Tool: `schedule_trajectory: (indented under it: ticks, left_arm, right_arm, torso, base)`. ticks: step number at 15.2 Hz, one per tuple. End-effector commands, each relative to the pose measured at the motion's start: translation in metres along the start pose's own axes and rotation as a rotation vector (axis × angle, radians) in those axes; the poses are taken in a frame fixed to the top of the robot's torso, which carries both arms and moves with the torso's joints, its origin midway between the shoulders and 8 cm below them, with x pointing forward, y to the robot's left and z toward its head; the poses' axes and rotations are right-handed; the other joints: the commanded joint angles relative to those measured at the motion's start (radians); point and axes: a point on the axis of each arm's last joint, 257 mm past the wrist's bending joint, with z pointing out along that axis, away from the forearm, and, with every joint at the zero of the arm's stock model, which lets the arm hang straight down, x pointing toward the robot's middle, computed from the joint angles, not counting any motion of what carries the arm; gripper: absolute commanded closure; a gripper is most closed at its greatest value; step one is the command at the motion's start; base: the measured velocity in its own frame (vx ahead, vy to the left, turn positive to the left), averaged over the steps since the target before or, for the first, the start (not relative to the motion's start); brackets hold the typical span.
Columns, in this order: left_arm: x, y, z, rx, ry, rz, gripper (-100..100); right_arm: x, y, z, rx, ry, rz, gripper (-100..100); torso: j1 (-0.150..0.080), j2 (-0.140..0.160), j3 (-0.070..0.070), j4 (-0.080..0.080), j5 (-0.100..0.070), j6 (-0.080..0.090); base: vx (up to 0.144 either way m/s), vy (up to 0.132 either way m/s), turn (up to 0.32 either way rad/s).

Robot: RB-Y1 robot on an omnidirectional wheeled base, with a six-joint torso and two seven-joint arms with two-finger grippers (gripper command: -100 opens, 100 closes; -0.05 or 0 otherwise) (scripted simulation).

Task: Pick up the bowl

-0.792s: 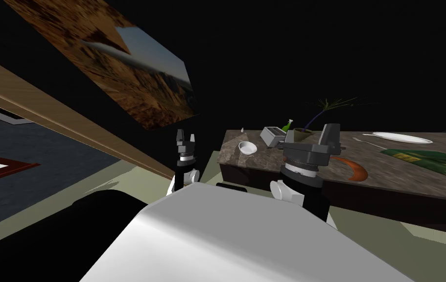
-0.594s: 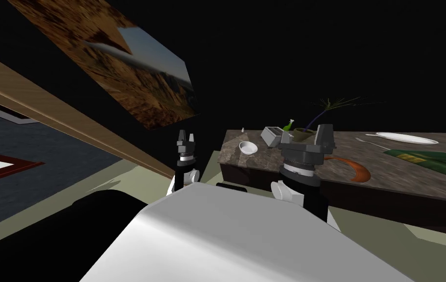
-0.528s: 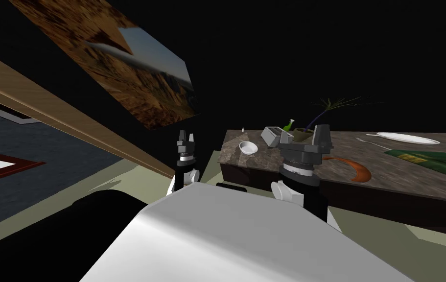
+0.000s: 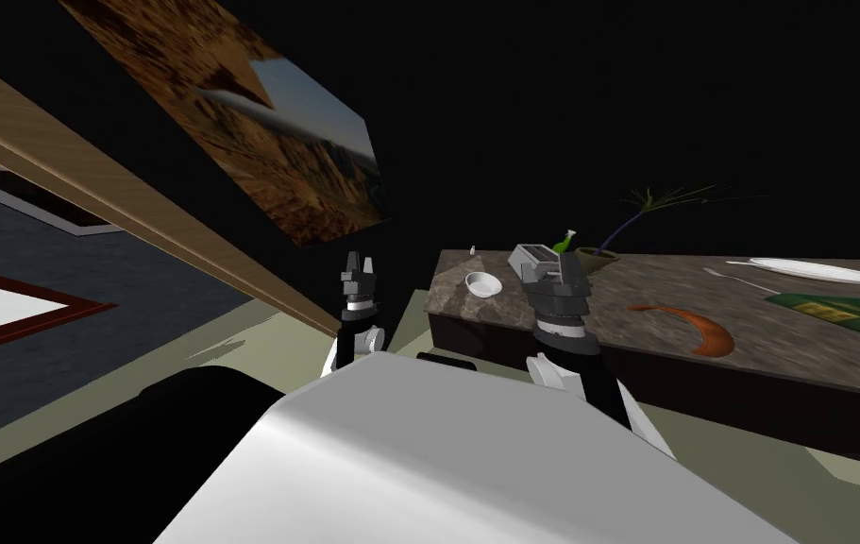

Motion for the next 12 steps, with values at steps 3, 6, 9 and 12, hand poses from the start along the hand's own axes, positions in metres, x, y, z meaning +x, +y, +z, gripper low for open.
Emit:
schedule_trajectory:
  ticks: [3, 6, 9, 12]
  left_arm:
    - [0.0, 0.0, 0.0, 0.0, 0.0, 0.0, 0]
    - [0.0, 0.0, 0.0, 0.0, 0.0, 0.0, 0]
    - [0.0, 0.0, 0.0, 0.0, 0.0, 0.0, 0]
    - [0.0, 0.0, 0.0, 0.0, 0.0, 0.0, 0]
  right_arm:
    - [0.015, -0.025, -0.009, 0.065, 0.096, -0.038, -100]
    - [0.024, -0.041, -0.016, 0.107, 0.159, -0.065, -100]
    - [0.032, -0.057, -0.026, 0.151, 0.22, -0.094, -100]
    - [0.037, -0.074, -0.036, 0.196, 0.278, -0.124, -100]
  torso:
    - [0.0, 0.001, 0.0, 0.0, 0.0, 0.0]
    - [0.0, 0.0, 0.0, 0.0, 0.0, 0.0]
    - [0.001, 0.0, 0.0, 0.0, 0.0, 0.0]
    - [0.001, 0.001, 0.0, 0.0, 0.0, 0.0]
  base:
    - [-0.035, 0.033, 0.077]
    - [-0.03, 0.033, 0.061]
    - [-0.029, 0.035, 0.064]
    - [-0.032, 0.036, 0.068]
